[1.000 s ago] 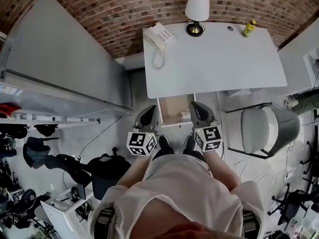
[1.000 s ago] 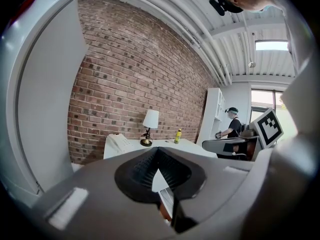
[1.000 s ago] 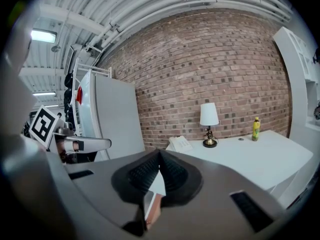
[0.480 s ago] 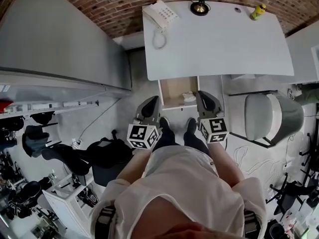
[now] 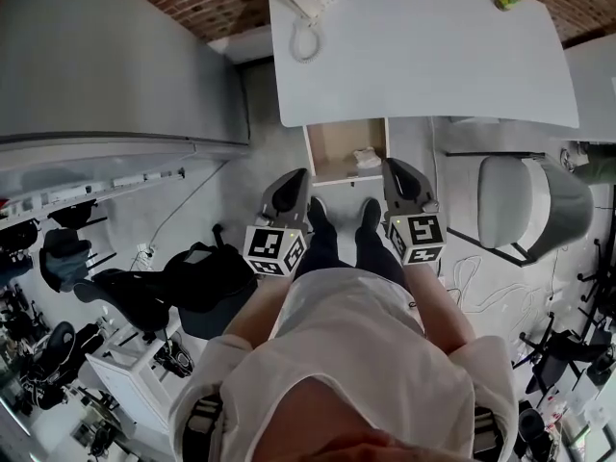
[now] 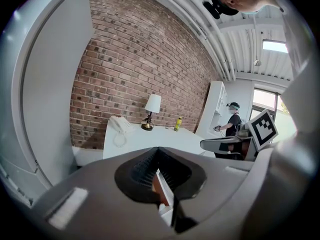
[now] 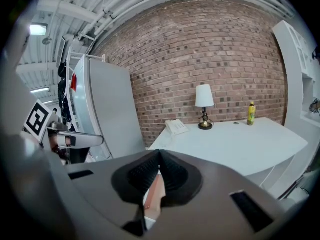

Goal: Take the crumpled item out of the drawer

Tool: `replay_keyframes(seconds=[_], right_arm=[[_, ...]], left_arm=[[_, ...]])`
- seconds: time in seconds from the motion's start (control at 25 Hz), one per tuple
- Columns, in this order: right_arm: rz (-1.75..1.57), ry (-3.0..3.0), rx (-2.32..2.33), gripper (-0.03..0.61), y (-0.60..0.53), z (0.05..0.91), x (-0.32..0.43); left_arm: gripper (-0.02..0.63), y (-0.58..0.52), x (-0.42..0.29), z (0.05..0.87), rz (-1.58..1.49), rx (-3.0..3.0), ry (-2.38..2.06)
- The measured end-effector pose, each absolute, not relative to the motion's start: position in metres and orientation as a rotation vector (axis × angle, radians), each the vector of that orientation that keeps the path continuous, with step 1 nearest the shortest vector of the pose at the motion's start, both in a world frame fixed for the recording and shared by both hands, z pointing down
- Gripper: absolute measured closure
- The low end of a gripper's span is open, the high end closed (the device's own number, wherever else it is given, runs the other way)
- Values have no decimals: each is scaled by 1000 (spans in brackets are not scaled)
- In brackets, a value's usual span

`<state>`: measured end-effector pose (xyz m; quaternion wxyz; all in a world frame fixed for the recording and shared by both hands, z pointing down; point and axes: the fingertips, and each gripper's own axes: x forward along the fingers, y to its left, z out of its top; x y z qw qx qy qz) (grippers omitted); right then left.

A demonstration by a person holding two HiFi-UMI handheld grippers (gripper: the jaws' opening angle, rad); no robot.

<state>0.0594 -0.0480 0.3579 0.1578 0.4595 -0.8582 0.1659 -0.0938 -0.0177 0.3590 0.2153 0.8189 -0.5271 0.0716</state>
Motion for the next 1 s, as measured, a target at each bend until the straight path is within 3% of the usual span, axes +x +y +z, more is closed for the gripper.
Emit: replay_keyframes(seconds=[1.0], right_arm=[[566,-2390,1268,572,-63,432,62]], left_arm=[[604,-26,-94,436,285,2178,-1439]])
